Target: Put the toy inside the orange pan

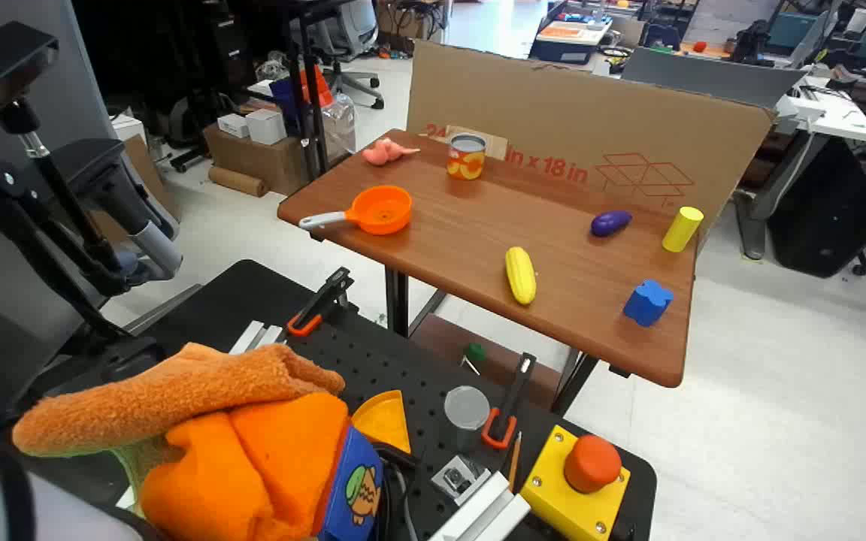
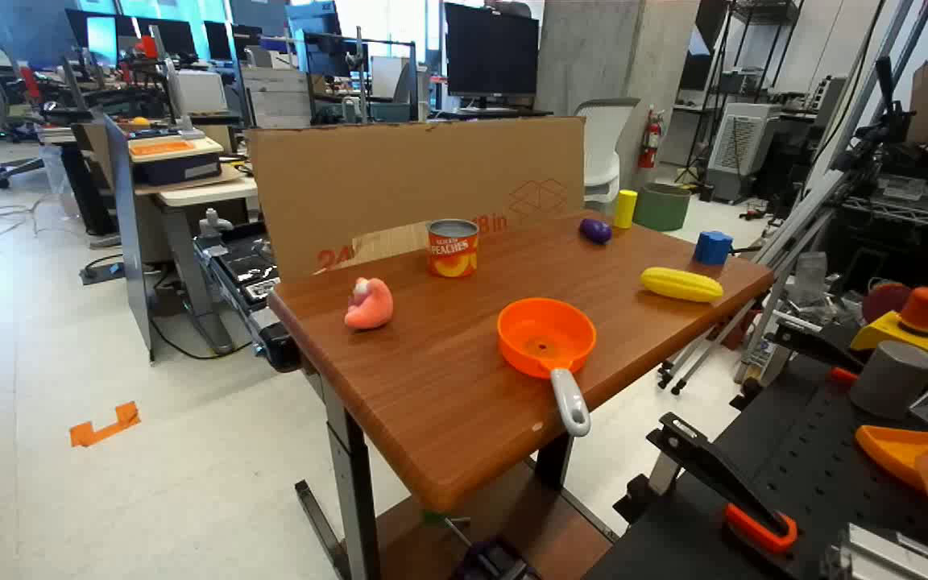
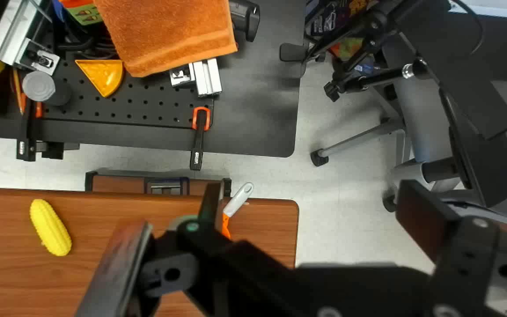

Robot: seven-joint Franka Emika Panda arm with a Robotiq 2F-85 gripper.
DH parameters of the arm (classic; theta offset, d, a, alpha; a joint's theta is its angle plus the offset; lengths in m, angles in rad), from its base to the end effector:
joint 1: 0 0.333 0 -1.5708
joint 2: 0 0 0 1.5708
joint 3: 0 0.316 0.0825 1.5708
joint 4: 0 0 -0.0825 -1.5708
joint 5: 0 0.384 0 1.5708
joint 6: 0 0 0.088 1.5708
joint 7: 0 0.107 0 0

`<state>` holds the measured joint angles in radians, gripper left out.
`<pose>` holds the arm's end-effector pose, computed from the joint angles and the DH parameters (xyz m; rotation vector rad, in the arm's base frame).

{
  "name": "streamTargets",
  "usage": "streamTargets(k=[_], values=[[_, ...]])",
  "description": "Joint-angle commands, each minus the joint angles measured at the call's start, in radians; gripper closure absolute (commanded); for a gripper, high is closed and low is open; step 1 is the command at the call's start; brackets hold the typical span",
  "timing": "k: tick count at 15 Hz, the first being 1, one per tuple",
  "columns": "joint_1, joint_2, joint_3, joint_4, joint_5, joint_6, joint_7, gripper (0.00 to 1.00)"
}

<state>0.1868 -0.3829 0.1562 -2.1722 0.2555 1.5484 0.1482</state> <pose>0.3775 0.1713 0.5291 -2.9699 -0.2243 0.4242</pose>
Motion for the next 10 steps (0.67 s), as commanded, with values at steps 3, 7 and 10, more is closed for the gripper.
streamTargets(k=[3,7,10], values=[[-0.014,0.000,0.011,0.003,0.003,-0.003,-0.004,0.00],[-0.018,0.020,0.010,0.017,0.005,0.006,0.003,0.00],[-0.030,0.129,0.017,0.101,-0.026,0.073,0.002,0.00]])
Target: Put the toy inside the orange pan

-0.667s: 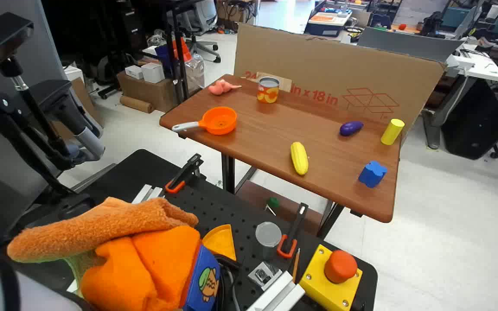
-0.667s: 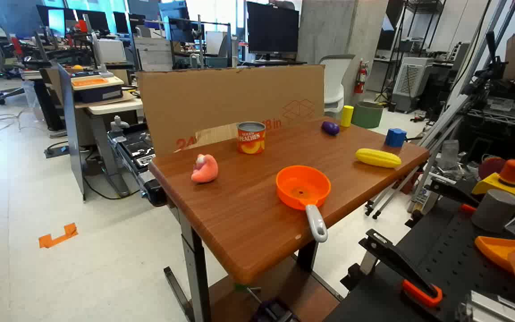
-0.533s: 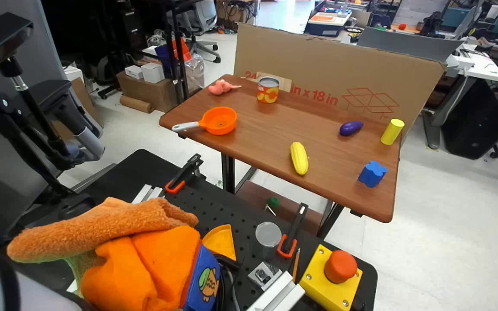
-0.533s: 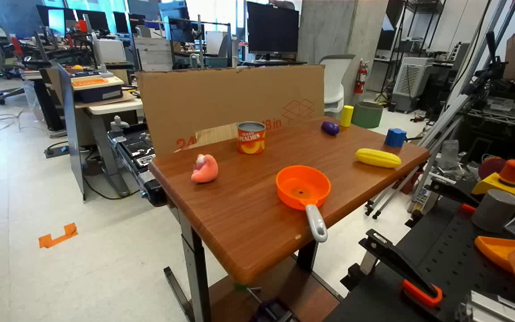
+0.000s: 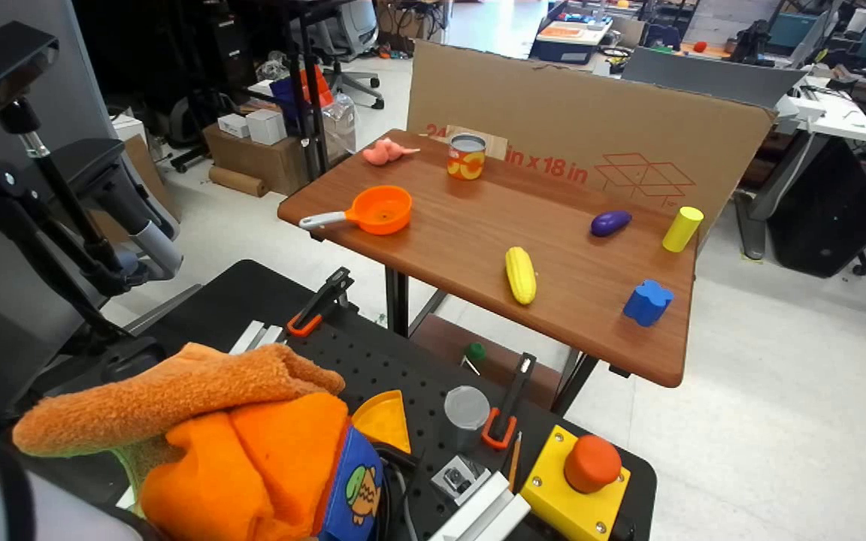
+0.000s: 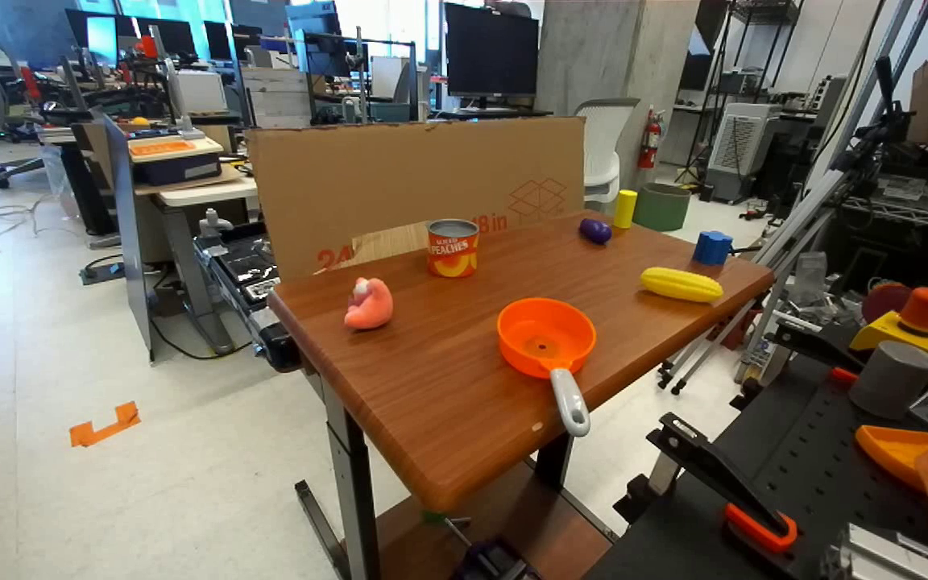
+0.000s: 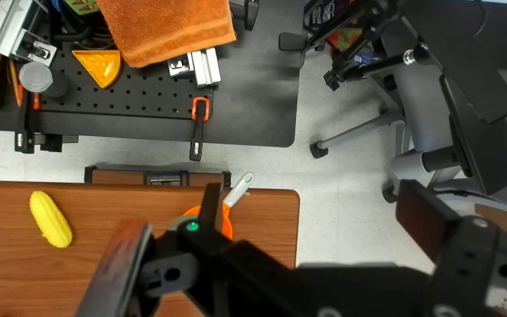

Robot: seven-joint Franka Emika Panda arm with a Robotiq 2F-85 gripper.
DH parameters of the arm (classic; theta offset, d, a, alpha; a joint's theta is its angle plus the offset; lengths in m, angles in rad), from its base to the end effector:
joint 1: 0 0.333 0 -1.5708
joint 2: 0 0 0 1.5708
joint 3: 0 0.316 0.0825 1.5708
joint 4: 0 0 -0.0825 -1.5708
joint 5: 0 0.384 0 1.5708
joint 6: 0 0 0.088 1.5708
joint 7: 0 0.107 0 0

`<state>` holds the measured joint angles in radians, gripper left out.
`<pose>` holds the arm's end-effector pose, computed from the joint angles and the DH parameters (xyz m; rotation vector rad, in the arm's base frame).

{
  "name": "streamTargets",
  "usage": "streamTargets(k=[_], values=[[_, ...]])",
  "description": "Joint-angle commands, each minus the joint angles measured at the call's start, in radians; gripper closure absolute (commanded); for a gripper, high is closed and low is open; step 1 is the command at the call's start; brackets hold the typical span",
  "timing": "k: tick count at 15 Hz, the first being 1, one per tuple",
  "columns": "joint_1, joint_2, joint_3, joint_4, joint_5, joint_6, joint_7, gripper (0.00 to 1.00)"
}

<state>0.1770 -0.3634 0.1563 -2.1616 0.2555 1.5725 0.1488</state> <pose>0.3871 0.1696 0.5274 -2.9675 -0.2052 0.4011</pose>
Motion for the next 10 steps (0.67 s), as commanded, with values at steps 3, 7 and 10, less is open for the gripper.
streamTargets(k=[3,7,10], values=[[-0.021,0.253,0.021,0.200,-0.067,0.152,0.000,0.00],[-0.012,0.499,0.012,0.377,-0.130,0.269,0.026,0.00],[0.008,0.680,0.006,0.507,-0.157,0.321,0.030,0.00]])
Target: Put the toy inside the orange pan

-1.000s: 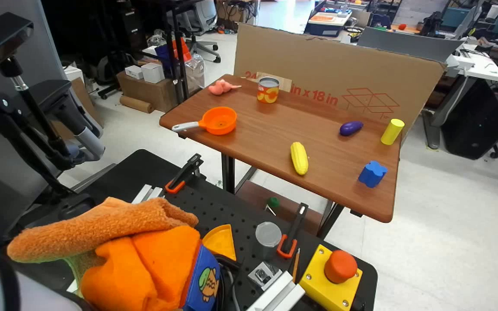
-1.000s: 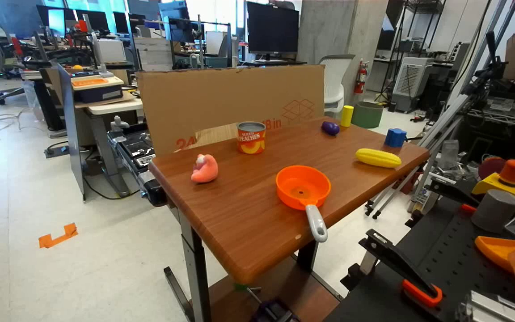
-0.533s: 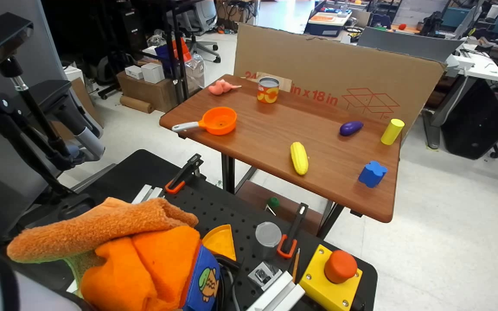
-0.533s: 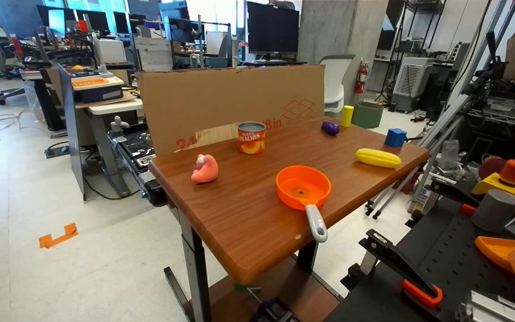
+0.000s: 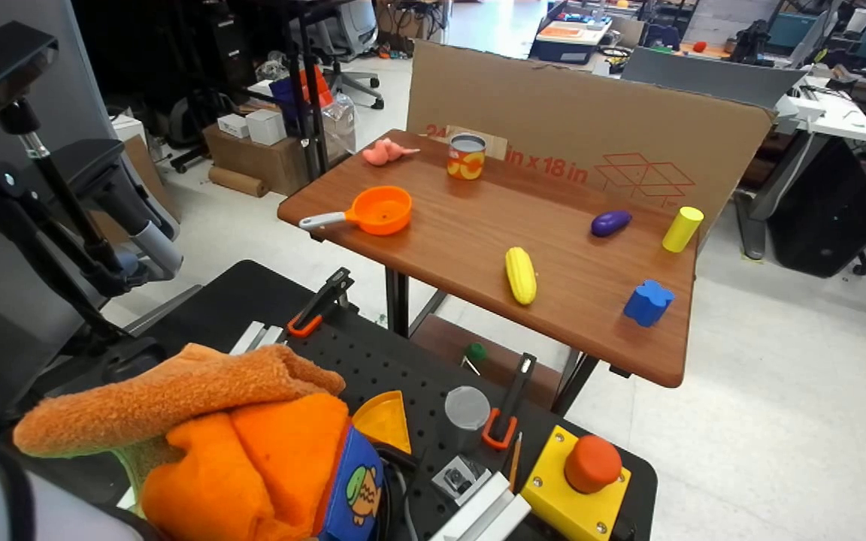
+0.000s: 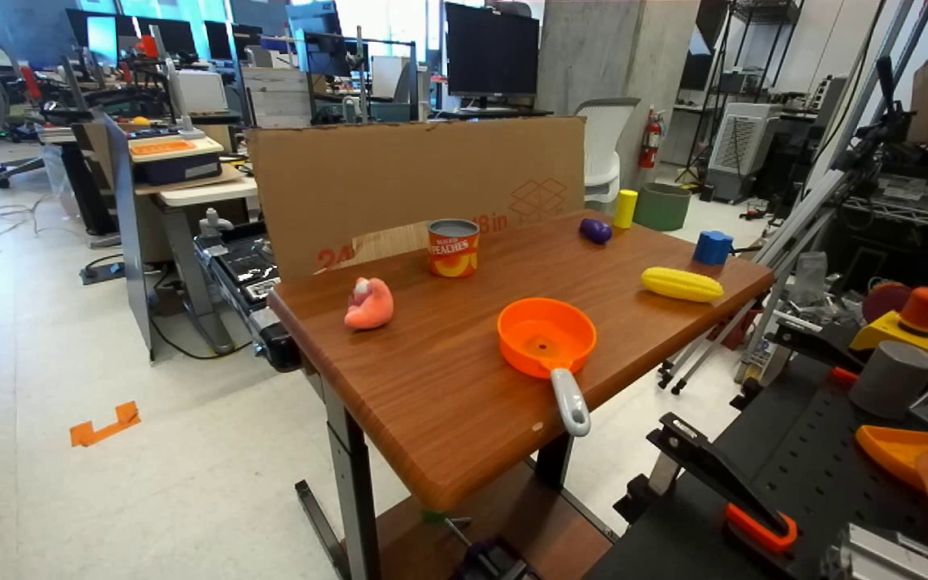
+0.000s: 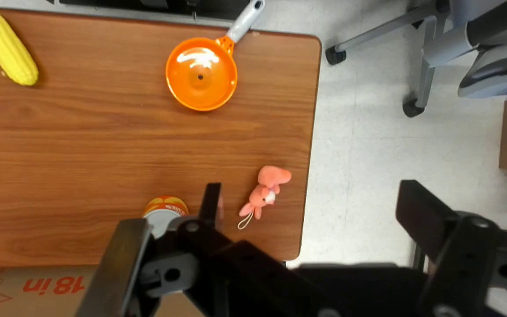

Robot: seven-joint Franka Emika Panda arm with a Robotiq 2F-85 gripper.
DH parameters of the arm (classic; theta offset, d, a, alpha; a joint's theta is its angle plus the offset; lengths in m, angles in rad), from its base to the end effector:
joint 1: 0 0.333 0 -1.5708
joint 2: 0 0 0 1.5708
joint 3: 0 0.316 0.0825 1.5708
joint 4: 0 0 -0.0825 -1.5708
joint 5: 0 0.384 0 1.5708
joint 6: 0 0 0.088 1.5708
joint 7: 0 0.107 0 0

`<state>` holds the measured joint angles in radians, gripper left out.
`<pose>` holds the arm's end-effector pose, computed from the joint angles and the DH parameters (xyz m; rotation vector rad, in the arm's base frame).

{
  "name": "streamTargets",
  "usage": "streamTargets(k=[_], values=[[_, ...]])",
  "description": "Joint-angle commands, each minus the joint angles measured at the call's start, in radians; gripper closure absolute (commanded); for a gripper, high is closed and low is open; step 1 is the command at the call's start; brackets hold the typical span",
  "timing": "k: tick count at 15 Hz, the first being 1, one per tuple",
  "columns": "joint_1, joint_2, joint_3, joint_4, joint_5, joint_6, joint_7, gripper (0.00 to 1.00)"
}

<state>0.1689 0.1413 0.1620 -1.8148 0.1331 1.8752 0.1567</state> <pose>0.5580 0.1984 0.4545 -3.0061 -0.1934 0.1702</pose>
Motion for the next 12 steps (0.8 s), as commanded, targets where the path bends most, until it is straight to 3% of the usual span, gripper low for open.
streamTargets(k=[1,12], values=[[0.021,0.223,-0.003,0.194,-0.043,0.030,0.016,0.00],[0.135,0.682,-0.069,0.510,-0.178,0.053,0.070,0.00]])
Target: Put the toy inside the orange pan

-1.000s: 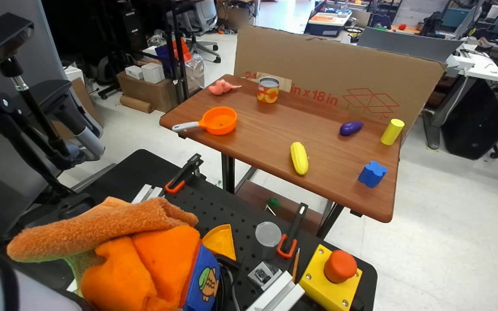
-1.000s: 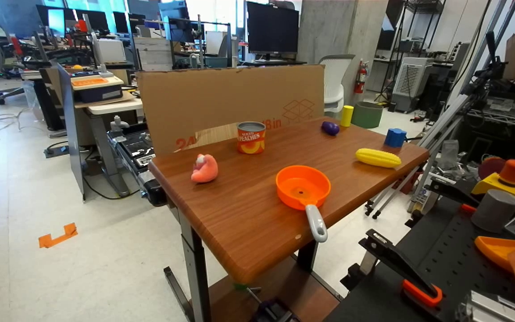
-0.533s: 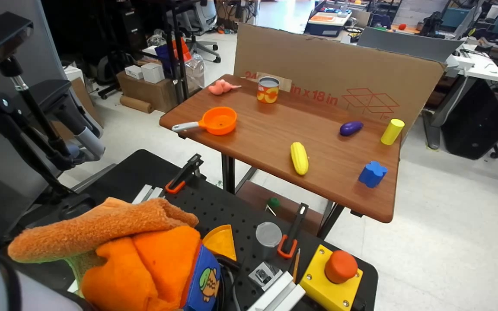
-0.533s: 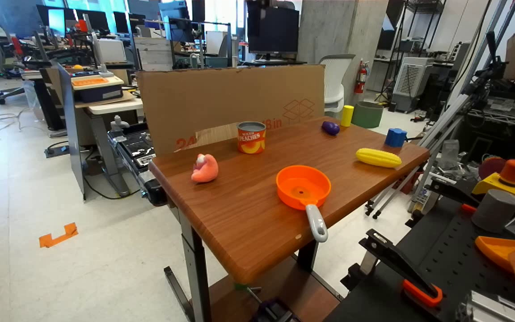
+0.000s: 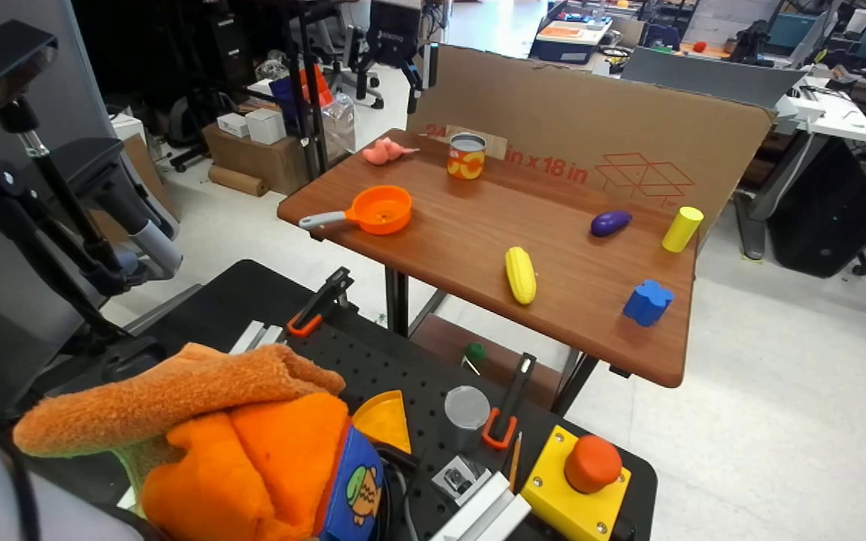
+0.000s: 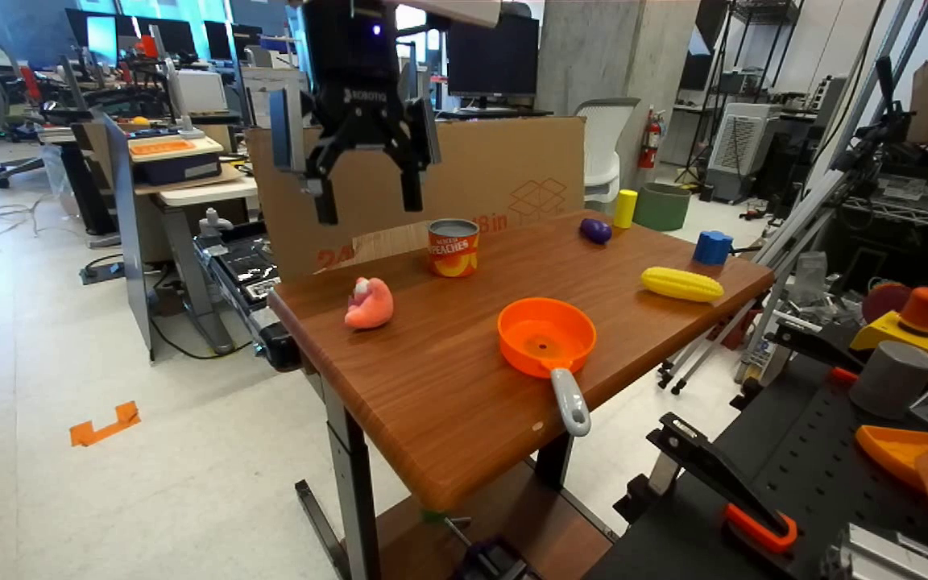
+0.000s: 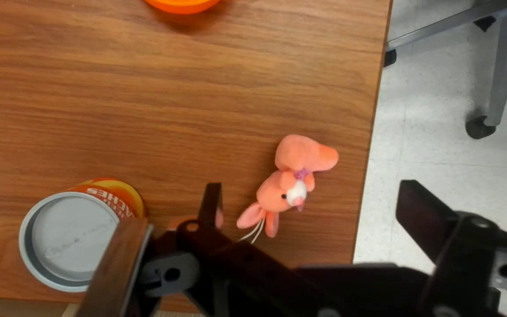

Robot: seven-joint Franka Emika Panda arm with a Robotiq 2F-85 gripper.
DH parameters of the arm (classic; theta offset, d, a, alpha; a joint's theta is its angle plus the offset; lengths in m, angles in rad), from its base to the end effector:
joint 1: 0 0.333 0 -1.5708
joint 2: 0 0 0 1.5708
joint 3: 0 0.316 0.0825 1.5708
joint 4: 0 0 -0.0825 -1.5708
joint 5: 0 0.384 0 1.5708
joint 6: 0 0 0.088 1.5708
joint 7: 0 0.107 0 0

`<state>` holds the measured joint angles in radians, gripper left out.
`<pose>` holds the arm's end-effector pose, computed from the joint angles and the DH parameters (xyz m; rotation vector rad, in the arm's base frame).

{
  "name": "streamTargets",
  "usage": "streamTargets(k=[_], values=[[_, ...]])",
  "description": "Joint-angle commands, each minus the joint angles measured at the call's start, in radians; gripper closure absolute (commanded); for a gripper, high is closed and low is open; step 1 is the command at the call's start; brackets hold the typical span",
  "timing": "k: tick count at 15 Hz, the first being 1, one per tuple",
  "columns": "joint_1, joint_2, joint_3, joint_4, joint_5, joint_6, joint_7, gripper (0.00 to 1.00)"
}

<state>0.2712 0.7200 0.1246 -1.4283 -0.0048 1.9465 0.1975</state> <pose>0.6538 0.2563 0.2561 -3.0923 -0.2758 0.3295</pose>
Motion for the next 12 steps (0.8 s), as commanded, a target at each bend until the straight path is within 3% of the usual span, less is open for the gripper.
streamTargets(k=[1,6,7,12], values=[[0.038,0.131,-0.039,0.151,-0.046,-0.025,0.036,0.00],[0.047,0.253,-0.042,0.267,-0.029,-0.058,0.042,0.00],[0.049,0.271,-0.042,0.284,-0.029,-0.063,0.042,0.20],[0.071,0.333,-0.044,0.349,-0.032,-0.089,0.052,0.60]])
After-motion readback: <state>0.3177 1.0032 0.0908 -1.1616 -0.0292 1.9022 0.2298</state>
